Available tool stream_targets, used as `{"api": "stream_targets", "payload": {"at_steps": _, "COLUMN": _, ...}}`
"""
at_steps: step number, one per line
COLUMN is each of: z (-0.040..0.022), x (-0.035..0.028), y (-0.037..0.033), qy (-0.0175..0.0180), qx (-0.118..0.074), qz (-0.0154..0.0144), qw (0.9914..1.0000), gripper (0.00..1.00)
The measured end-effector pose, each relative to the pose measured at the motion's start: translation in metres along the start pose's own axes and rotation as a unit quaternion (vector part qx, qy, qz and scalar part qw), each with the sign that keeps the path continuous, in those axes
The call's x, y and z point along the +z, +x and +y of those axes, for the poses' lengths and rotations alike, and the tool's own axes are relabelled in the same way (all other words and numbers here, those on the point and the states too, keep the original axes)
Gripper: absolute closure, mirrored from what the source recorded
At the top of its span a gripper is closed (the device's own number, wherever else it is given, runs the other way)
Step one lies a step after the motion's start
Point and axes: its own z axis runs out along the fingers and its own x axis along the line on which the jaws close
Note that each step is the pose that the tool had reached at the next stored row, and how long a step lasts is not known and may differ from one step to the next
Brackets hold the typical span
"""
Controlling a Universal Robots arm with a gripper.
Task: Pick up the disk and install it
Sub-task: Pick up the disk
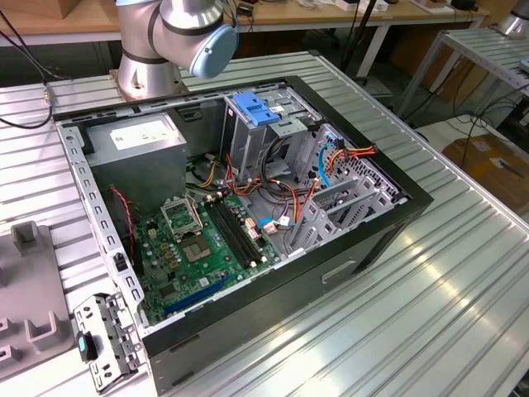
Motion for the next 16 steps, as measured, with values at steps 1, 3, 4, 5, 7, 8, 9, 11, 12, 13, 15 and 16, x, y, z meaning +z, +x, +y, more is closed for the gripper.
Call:
{"api": "stream_targets", "payload": {"at_steps": 1, "z": 0.0000, "x": 0.0000, "y": 0.0000, "qy": 0.0000, "qx": 0.000, "qz": 0.0000, "qw": 1.00000, "gripper": 0.63}}
{"api": "stream_targets", "payload": {"at_steps": 3, "z": 0.0000, "x": -0.0001, "y": 0.0000, "qy": 0.0000, "qx": 0.000, "qz": 0.0000, "qw": 1.00000, "gripper": 0.63}}
{"api": "stream_targets", "payload": {"at_steps": 4, "z": 0.0000, "x": -0.0008, "y": 0.0000, "qy": -0.0001, "qx": 0.000, "qz": 0.0000, "qw": 1.00000, "gripper": 0.63}}
{"api": "stream_targets", "payload": {"at_steps": 5, "z": 0.0000, "x": -0.0016, "y": 0.0000, "qy": -0.0002, "qx": 0.000, "qz": 0.0001, "qw": 1.00000, "gripper": 0.63}}
{"api": "stream_targets", "payload": {"at_steps": 7, "z": 0.0000, "x": -0.0037, "y": 0.0000, "qy": 0.0000, "qx": 0.000, "qz": 0.0000, "qw": 1.00000, "gripper": 0.63}}
{"api": "stream_targets", "payload": {"at_steps": 8, "z": 0.0000, "x": -0.0049, "y": 0.0000, "qy": 0.0000, "qx": 0.000, "qz": 0.0000, "qw": 1.00000, "gripper": 0.63}}
{"api": "stream_targets", "payload": {"at_steps": 9, "z": 0.0000, "x": -0.0061, "y": 0.0000, "qy": 0.0000, "qx": 0.000, "qz": 0.0000, "qw": 1.00000, "gripper": 0.63}}
{"api": "stream_targets", "payload": {"at_steps": 11, "z": 0.0000, "x": -0.0087, "y": 0.0000, "qy": 0.0000, "qx": 0.000, "qz": 0.0001, "qw": 1.00000, "gripper": 0.63}}
{"api": "stream_targets", "payload": {"at_steps": 12, "z": 0.0000, "x": -0.0103, "y": 0.0000, "qy": 0.0000, "qx": 0.000, "qz": 0.0001, "qw": 1.00000, "gripper": 0.63}}
{"api": "stream_targets", "payload": {"at_steps": 13, "z": -0.0001, "x": -0.0119, "y": 0.0000, "qy": 0.0000, "qx": 0.000, "qz": 0.0001, "qw": 1.00000, "gripper": 0.63}}
{"api": "stream_targets", "payload": {"at_steps": 15, "z": -0.0001, "x": -0.0150, "y": 0.0000, "qy": 0.0000, "qx": 0.000, "qz": 0.0001, "qw": 1.00000, "gripper": 0.63}}
{"api": "stream_targets", "payload": {"at_steps": 16, "z": -0.0002, "x": -0.0166, "y": 0.0000, "qy": 0.0001, "qx": 0.000, "qz": 0.0001, "qw": 1.00000, "gripper": 0.63}}
